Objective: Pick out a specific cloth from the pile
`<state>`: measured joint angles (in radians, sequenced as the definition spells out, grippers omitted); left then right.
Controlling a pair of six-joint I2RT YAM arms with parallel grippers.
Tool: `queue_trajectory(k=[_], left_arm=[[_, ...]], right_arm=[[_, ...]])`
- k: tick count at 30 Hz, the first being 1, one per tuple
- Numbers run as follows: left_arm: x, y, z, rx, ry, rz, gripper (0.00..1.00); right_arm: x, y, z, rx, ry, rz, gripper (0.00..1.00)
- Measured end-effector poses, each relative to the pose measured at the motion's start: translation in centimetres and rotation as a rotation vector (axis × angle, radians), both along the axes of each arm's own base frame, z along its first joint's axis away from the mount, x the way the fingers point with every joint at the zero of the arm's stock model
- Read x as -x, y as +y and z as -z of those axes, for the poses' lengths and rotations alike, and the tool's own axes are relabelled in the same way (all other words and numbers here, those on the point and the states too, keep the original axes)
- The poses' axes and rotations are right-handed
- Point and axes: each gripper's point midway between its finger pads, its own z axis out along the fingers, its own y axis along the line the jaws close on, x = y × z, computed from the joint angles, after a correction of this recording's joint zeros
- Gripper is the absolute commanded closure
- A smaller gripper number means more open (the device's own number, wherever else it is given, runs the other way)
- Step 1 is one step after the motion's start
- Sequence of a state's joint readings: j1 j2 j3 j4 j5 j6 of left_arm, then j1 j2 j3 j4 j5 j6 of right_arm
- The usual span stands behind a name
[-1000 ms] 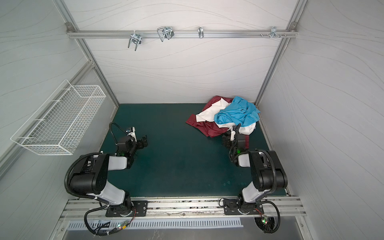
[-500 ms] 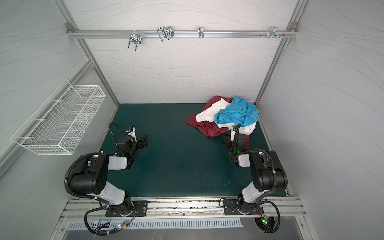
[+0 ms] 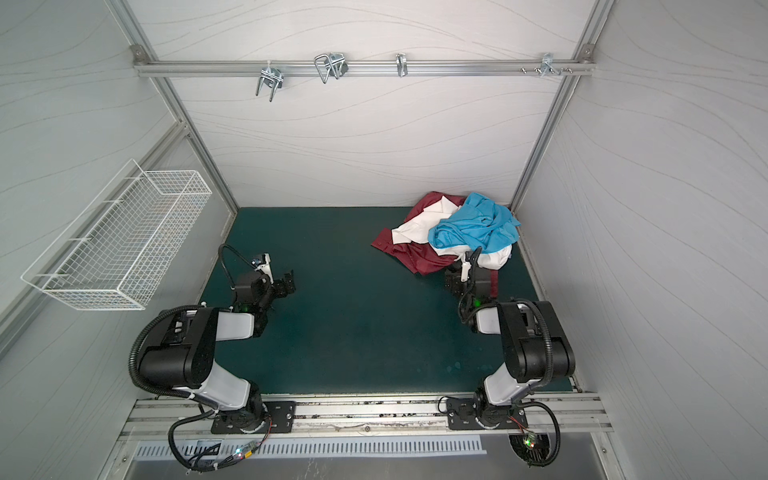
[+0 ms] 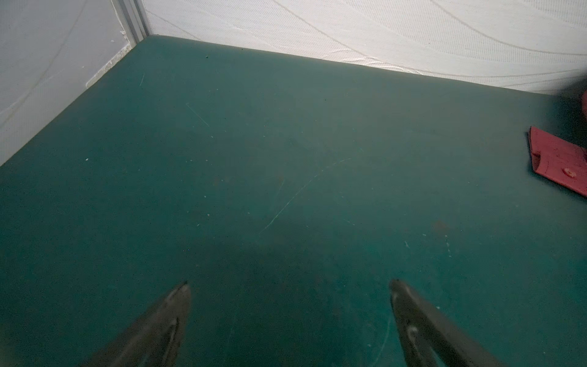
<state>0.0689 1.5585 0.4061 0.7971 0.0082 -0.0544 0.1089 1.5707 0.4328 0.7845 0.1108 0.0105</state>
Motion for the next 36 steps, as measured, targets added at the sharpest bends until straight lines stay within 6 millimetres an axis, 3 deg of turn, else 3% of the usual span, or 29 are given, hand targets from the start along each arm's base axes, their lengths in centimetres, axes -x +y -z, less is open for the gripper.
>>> queue_trajectory(k=[3,5,10,16,23,27,32,36], left_arm=[[0.5,0.4,-0.5,-0.005,0.017,-0.027,0.02],[0.7,0.7,-1.9,-0.009,0.000,-0.042,0.02],[1.0,1.2,-5.8,-0.017,-0.084,-0.073,0.02],[2.0,0.3,-7.3,0.035,-0.054,-0.046,0.04],[0.9,-5.3,-11.4,0.203,-0.007,0.220,0.08],[2.0,-9.0,-12.7,0.329,0.026,0.398,0.08],[4.9,-13.0,-13.6,0.494,0.083,0.605,0.08],[7.4,-16.8,-15.0,0.578,0.112,0.797,0.07]], right_arm=[[0.1,-0.3,0.0,0.010,0.022,0.017,0.01],[-0.1,-0.6,-0.9,0.013,0.038,0.036,0.01],[-0.7,-0.8,-6.3,-0.001,-0.032,0.058,0.01],[0.1,-0.7,-9.9,-0.005,0.022,0.058,0.01],[2.3,0.4,-15.6,-0.019,0.062,0.019,0.01],[3.4,1.1,-17.8,-0.032,0.101,-0.011,0.01],[4.5,2.2,-18.8,-0.050,0.191,-0.048,0.01],[5.2,3.3,-18.1,-0.061,0.274,-0.088,0.01]])
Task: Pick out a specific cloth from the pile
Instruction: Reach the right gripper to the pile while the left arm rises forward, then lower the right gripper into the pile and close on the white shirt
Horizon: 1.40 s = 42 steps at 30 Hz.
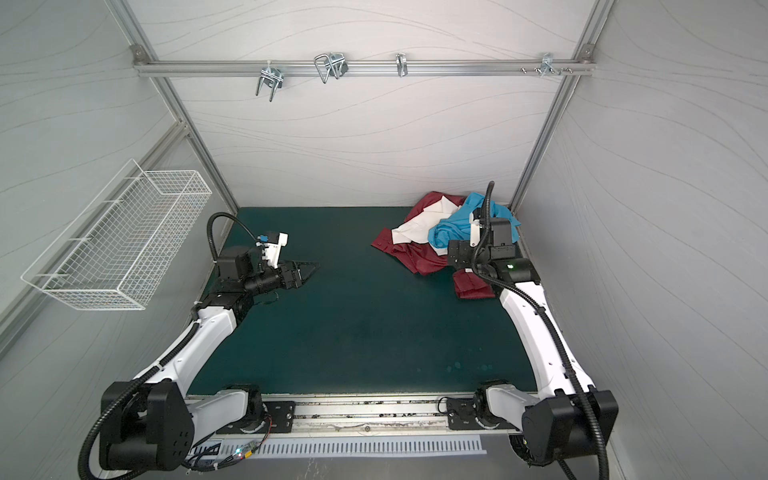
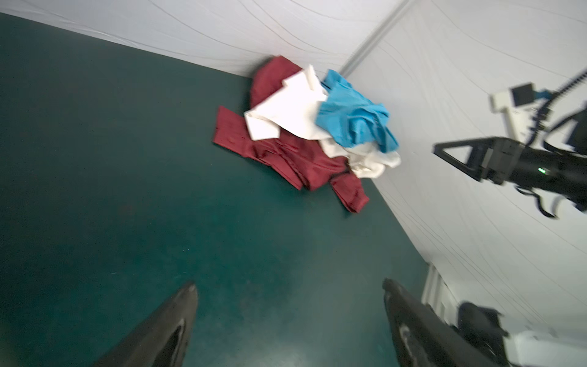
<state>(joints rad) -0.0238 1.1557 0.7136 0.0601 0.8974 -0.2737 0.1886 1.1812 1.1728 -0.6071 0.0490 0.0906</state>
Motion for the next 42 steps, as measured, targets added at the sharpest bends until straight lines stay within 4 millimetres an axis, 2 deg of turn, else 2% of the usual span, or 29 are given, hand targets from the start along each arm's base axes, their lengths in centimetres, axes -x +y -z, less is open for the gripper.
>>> queue_trajectory(k=[3,6,8,14,21,26,42], left_arm=[[2.1,-2.8,-0.8,0.044,-0.002,0.148,0.07],[3.5,-4.5,-1.0,0.070,0.008,0.243,0.07],[4.0,-4.9,-1.0,0.078,0.011,0.273,0.07],[4.6,-5.4,-1.2,0.087,0.005,0.312,0.07],[5.0,-5.7,-1.2,0.085,-0.011,0.339,0.07],[5.2,-5.8,-1.2,0.082,-0.016,0.349,0.07],[5.7,-6.0,-0.8,0.081,0.003,0.372,0.06]], right_arm=[[0.7,0.7,1.3,-0.002,0.069,-0.025,0.01],[1.1,1.3,2.7,-0.001,0.132,-0.040,0.05],[1.2,1.5,3.7,0.002,0.172,-0.045,0.08],[0.5,2.0,6.3,0.025,0.264,-0.038,0.19],[-0.5,0.8,8.9,0.101,0.322,0.028,0.28],[-1.5,-0.2,10.4,0.155,0.347,0.079,0.29],[-5.2,-1.8,11.8,0.175,0.286,0.201,0.26]])
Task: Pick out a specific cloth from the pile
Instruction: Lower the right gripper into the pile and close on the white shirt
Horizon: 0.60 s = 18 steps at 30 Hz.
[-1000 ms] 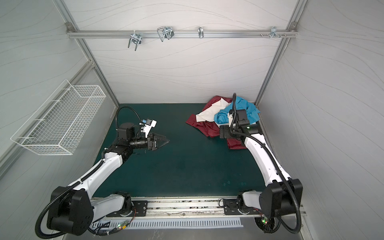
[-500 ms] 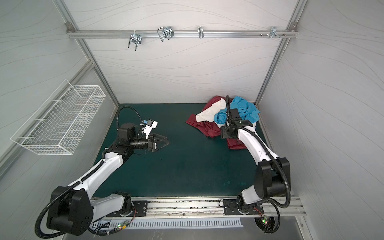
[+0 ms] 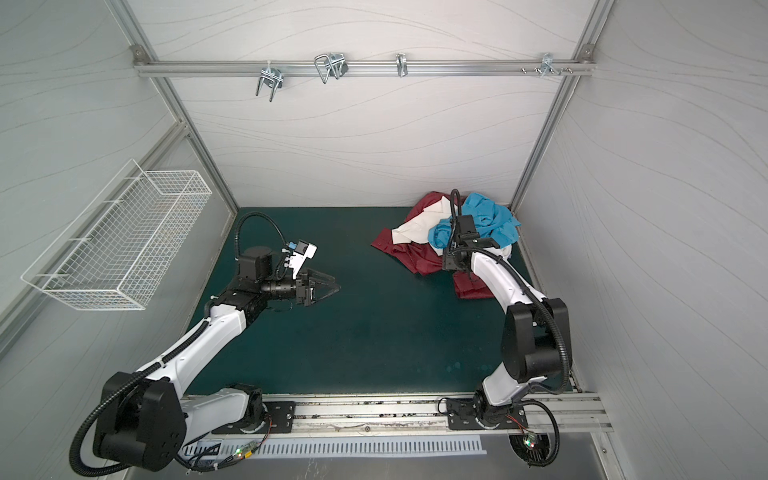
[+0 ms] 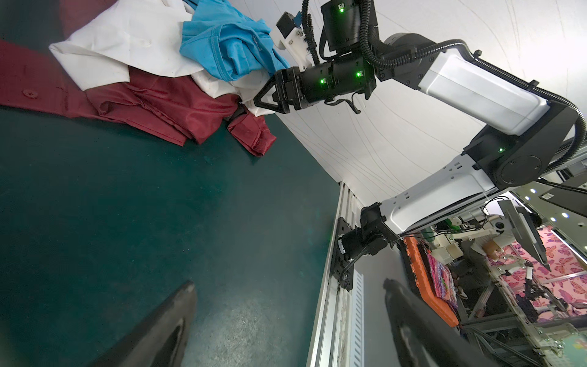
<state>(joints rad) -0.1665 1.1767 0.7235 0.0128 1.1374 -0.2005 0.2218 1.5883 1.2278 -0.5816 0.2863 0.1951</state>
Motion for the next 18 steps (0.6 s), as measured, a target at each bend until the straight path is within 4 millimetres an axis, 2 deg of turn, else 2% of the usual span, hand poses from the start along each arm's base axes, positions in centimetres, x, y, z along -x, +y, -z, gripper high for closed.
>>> queue_trajectory(k=[11,18], left_arm=[[0.1,-0.1,0.2,-0.001,0.001,0.011,0.06],[0.3,-0.1,0.3,-0.001,0.002,0.020,0.06]], right_arm=[[-2.4,-0.6,-0.9,-0.002,-0.117,0.079,0.30],[-3.0,-1.1,0.3,0.012,-0.126,0.121,0.36]])
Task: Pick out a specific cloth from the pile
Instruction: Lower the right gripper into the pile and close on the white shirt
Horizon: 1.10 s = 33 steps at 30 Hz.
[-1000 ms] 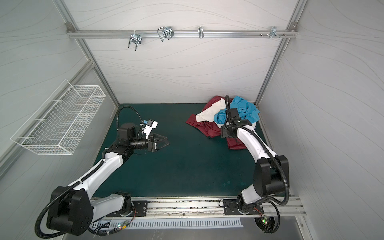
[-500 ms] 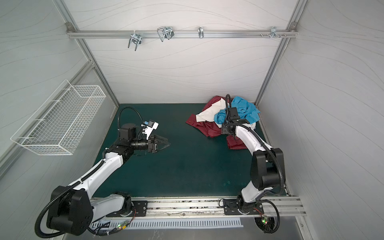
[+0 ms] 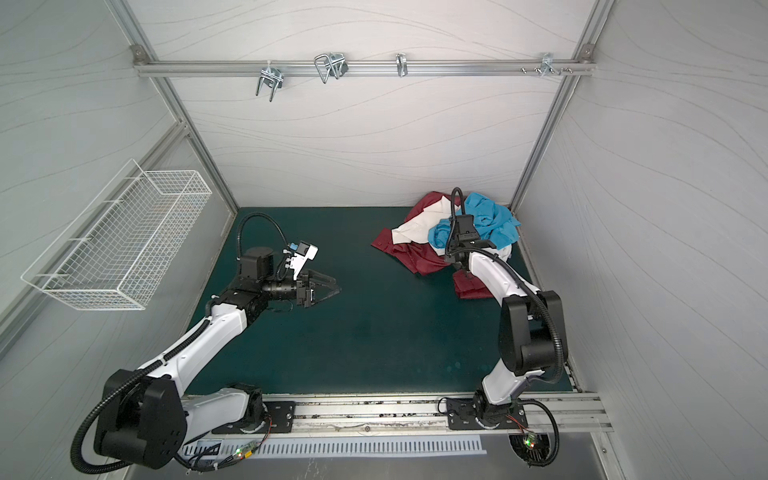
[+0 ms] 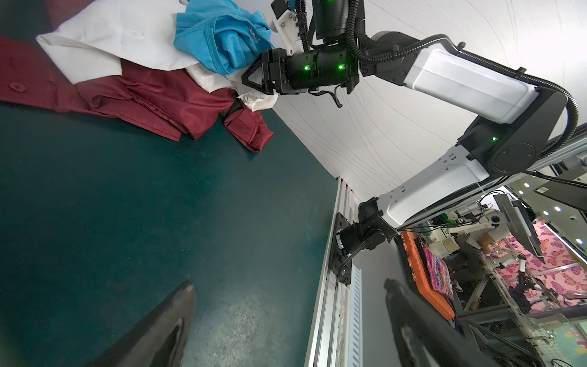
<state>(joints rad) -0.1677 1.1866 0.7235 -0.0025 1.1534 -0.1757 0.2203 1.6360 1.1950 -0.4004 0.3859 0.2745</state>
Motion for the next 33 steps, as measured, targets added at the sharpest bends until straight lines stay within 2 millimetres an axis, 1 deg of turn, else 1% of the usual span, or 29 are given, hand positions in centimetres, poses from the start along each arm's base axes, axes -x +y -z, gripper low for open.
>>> queue_trajectory(k=[2,4,6,9,13,16,18,23,25,26,28,30,33], left_arm=[[0.1,0.0,0.0,0.002,-0.001,0.004,0.06],[0.1,-0.1,-0.1,0.003,-0.003,0.007,0.05],[0.1,-0.1,-0.1,0.003,-0.005,0.009,0.06],[0.2,-0.1,-0.1,0.003,-0.007,0.011,0.06],[0.2,-0.1,-0.1,0.004,-0.008,0.015,0.06],[0.2,-0.2,-0.1,0.003,-0.009,0.016,0.05],[0.2,-0.2,-0.1,0.003,-0.011,0.017,0.05],[0.3,-0.2,0.0,0.002,-0.014,0.018,0.05],[0.3,-0.2,0.0,0.000,-0.012,0.019,0.05],[0.3,-0.2,0.0,0.000,-0.013,0.019,0.05],[0.3,-0.2,0.0,-0.001,-0.015,0.020,0.05],[0.4,-0.2,0.1,-0.001,-0.014,0.022,0.05],[0.5,-0.3,0.1,-0.003,-0.012,0.027,0.05]], right_arm=[[0.1,-0.2,0.6,0.002,0.004,0.012,0.39],[0.2,-0.4,1.2,0.009,0.006,0.021,0.47],[0.4,-0.6,1.7,0.010,0.005,0.036,0.52],[0.2,-0.9,2.0,0.021,-0.002,0.053,0.52],[-0.2,-1.1,1.7,0.026,-0.034,0.072,0.53],[-0.5,-1.1,1.6,0.032,-0.054,0.079,0.56],[-0.5,-1.0,1.5,0.035,-0.063,0.083,0.65],[-0.8,-1.0,1.2,0.039,-0.086,0.094,0.94],[-0.8,-0.9,1.1,0.045,-0.090,0.096,1.00],[-0.8,-0.9,1.0,0.048,-0.092,0.099,1.00],[-0.6,-0.8,0.6,0.054,-0.099,0.097,1.00],[-0.4,-0.8,-0.4,0.055,-0.116,0.096,1.00],[0.1,-1.0,-2.9,0.051,-0.166,0.099,1.00]])
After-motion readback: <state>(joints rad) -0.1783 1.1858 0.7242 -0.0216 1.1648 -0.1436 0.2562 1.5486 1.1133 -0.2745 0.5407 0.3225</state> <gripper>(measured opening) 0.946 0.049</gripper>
